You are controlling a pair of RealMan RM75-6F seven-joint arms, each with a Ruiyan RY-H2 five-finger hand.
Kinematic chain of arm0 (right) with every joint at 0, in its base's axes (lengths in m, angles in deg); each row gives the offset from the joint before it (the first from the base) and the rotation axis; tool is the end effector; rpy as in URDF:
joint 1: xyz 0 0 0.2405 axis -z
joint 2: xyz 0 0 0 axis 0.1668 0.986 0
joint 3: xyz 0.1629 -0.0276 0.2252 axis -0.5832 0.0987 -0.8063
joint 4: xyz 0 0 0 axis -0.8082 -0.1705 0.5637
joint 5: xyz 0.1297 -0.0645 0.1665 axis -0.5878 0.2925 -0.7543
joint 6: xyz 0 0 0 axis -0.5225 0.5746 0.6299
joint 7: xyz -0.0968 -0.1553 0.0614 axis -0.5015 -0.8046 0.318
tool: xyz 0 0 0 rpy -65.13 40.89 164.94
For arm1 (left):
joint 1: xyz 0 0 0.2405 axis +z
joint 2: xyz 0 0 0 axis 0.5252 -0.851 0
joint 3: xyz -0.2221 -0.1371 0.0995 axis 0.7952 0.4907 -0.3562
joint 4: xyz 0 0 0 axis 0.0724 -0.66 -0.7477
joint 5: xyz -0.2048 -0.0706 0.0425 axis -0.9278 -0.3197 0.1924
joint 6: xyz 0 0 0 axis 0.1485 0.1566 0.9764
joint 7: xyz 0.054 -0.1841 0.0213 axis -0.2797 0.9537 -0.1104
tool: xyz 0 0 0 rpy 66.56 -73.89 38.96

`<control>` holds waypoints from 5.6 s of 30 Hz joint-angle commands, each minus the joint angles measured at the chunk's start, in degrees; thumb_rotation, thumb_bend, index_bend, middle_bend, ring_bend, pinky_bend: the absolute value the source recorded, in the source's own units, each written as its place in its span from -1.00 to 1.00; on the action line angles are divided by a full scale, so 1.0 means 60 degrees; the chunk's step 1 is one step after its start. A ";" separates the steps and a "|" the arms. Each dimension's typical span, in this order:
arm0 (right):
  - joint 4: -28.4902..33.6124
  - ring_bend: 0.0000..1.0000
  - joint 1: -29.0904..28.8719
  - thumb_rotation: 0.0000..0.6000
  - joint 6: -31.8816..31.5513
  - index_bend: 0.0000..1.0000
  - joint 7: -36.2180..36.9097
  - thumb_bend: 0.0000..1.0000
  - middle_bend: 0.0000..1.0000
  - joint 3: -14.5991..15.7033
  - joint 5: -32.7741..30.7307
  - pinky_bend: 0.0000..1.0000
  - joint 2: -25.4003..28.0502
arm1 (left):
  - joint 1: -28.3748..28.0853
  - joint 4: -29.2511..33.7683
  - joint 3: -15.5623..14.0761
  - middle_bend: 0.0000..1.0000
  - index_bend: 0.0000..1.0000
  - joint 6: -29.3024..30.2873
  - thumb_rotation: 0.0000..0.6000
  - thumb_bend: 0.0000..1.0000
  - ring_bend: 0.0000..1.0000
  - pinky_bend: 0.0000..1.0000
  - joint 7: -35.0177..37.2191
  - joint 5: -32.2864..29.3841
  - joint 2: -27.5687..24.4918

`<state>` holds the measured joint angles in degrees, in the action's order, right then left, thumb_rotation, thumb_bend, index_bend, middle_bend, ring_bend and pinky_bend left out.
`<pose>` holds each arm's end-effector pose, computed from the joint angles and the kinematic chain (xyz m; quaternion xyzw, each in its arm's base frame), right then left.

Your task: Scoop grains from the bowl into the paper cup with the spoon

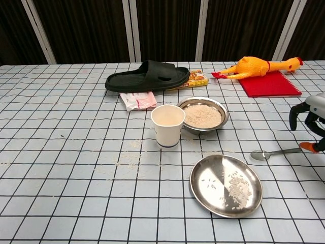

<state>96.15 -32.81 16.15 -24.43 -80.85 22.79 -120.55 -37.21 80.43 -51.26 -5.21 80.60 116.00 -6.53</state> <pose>-0.2797 -0.3428 0.0055 0.7090 -0.3510 0.2763 0.5457 -0.3426 0.2308 0.1514 -0.6021 -0.4114 -0.3365 0.5959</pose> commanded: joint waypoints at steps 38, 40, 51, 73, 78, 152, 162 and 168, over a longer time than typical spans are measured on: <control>-0.1345 0.94 -0.0265 1.00 0.0109 0.01 -0.0059 -0.17 0.66 0.0205 -0.0604 1.00 -0.1214 | -0.0042 0.0086 0.0002 -1.00 -1.00 -0.0105 1.00 -1.00 -1.00 -1.00 -0.0098 -0.0119 0.0013; -0.1321 0.94 -0.0277 1.00 0.0113 0.00 -0.0125 -0.17 0.66 0.0209 -0.0644 1.00 -0.1220 | -0.0045 0.0085 0.0004 -1.00 -1.00 -0.0110 1.00 -1.00 -1.00 -1.00 -0.0100 -0.0126 0.0013; -0.1323 0.94 -0.0334 1.00 0.0135 0.00 -0.0311 -0.17 0.66 0.0237 -0.0809 1.00 -0.1279 | -0.0053 0.0112 0.0012 -1.00 -1.00 -0.0135 1.00 -1.00 -1.00 -1.00 -0.0101 -0.0171 0.0002; -0.1354 0.94 -0.0376 1.00 0.0060 0.19 -0.0433 0.00 0.66 0.0314 -0.0909 1.00 -0.1431 | -0.0062 0.0149 0.0024 -1.00 -1.00 -0.0173 1.00 -1.00 -1.00 -1.00 -0.0077 -0.0244 -0.0021; -0.1268 0.94 -0.0358 1.00 -0.0045 0.20 -0.0367 0.01 0.66 0.0305 -0.0842 1.00 -0.1375 | -0.0062 0.0159 0.0021 -1.00 -1.00 -0.0179 1.00 -1.00 -1.00 -1.00 -0.0066 -0.0247 -0.0027; -0.6733 0.94 -0.3438 1.00 -0.1948 0.32 -0.6378 0.12 0.66 0.0385 0.1186 1.00 -0.5142 | -0.0373 0.0472 -0.0114 -1.00 -1.00 -0.0933 1.00 -1.00 -1.00 -1.00 0.1313 -0.0157 -0.0687; -0.7148 0.94 -0.3464 1.00 -0.1888 0.32 -0.6370 0.12 0.66 0.0170 0.1390 1.00 -0.5196 | -0.0387 0.0480 -0.0136 -1.00 -1.00 -0.0959 1.00 -1.00 -1.00 -1.00 0.1382 -0.0141 -0.0712; -0.7223 0.94 -0.3434 1.00 -0.1812 0.32 -0.6507 0.12 0.66 0.0285 0.1623 1.00 -0.5073 | -0.0392 0.0462 -0.0143 -1.00 -1.00 -0.0920 1.00 -1.00 -1.00 -1.00 0.1403 -0.0072 -0.0696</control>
<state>52.86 -53.49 5.20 -63.38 -79.25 32.41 -151.07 -39.56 83.19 -52.12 -10.73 89.02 115.57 -10.71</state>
